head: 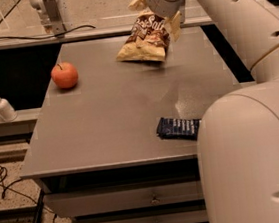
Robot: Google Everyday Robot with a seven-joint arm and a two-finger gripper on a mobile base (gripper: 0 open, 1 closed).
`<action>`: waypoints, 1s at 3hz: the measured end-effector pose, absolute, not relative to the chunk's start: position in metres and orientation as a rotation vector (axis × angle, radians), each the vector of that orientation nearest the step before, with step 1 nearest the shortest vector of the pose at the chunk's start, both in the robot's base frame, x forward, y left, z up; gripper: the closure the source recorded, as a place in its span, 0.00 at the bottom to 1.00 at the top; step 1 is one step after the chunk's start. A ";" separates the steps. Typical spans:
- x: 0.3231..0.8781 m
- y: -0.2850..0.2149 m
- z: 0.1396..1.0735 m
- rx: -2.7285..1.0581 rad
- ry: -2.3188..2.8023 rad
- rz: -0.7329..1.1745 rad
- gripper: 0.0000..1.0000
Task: Move brown chip bag near rxbar blueberry
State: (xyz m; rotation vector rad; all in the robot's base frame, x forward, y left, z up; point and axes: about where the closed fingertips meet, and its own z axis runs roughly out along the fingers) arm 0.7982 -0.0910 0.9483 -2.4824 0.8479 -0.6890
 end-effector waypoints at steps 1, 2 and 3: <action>0.819 -0.092 0.926 -2.519 0.810 -0.656 0.00; 0.825 -0.087 0.905 -2.517 0.801 -0.583 0.00; 0.824 -0.082 0.883 -2.501 0.826 -0.495 0.00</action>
Offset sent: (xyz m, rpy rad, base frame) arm 0.0491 0.0010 -0.0527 0.0592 0.1110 0.0781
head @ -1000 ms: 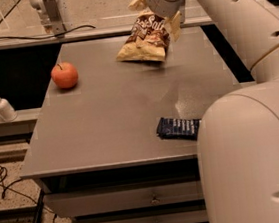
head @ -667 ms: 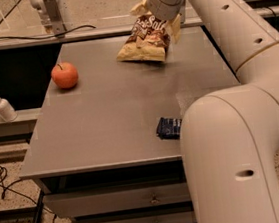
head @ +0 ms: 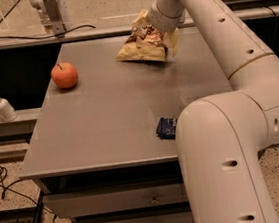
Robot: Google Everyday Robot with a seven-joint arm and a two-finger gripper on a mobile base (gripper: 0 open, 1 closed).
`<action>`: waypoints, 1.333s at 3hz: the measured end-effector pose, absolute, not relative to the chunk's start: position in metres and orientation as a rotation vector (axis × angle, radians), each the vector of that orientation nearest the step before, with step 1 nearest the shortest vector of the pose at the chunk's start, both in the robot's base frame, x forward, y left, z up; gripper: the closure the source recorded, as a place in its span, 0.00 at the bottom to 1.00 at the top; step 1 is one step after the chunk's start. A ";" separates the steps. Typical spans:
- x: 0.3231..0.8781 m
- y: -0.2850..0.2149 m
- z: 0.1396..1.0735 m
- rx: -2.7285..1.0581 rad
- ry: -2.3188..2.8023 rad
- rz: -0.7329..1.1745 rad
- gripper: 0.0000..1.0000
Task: Move brown chip bag near rxbar blueberry
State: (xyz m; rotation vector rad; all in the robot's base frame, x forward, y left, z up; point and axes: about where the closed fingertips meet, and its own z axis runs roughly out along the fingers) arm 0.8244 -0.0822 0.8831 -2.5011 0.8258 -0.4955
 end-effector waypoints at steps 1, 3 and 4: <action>0.820 -0.075 0.863 -2.484 0.860 -0.407 0.18; 0.815 -0.081 0.869 -2.437 0.922 -0.388 0.64; 0.808 -0.091 0.890 -2.396 0.953 -0.421 0.88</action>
Offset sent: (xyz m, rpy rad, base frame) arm -0.0123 0.0044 -0.0172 0.1078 0.0848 -0.0590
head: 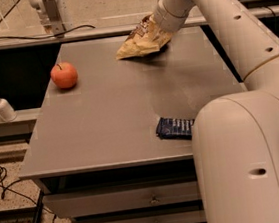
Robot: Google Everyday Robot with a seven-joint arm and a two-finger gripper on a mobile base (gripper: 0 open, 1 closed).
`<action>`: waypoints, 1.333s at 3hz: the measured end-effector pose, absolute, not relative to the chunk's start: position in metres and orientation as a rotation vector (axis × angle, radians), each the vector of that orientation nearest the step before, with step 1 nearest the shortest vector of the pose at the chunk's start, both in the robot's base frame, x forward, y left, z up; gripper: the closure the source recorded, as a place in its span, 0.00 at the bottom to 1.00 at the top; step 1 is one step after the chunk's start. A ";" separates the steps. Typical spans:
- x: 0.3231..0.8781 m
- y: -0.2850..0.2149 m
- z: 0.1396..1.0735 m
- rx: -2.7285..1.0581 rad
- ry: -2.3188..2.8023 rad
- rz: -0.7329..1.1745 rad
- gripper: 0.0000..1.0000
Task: Move brown chip bag near rxbar blueberry
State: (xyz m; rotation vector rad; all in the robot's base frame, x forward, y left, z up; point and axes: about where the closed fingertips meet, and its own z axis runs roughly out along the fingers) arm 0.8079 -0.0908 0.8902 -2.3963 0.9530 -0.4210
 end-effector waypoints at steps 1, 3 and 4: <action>0.794 -0.095 0.917 -2.327 0.982 -0.452 1.00; 0.723 -0.126 0.944 -2.203 1.100 -0.463 1.00; 0.665 -0.159 0.908 -2.251 1.188 -0.367 1.00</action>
Offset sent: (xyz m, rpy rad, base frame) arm -0.0976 -0.0305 0.0651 0.1468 -0.0988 -0.1663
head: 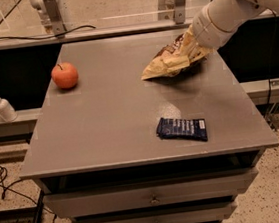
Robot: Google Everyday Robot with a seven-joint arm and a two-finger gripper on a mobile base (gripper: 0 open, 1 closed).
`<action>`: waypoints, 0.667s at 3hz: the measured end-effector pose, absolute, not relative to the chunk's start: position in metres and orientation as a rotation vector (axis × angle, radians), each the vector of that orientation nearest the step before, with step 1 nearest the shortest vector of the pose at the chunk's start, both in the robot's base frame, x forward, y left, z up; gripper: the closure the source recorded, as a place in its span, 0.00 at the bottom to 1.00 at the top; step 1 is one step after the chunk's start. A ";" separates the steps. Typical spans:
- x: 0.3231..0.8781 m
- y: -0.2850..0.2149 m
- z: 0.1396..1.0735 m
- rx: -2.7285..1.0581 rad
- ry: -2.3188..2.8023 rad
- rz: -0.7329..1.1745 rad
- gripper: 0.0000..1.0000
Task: Move brown chip bag near rxbar blueberry
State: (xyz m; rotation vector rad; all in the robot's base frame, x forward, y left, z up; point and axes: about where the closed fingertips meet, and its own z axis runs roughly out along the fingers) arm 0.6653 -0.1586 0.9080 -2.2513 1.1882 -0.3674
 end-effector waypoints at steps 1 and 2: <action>0.665 -0.158 0.908 -2.251 1.187 -0.368 1.00; 0.659 -0.155 0.899 -2.297 1.184 -0.359 1.00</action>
Offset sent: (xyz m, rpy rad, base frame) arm -0.0160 0.0035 -0.0165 -0.0775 0.0462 0.0281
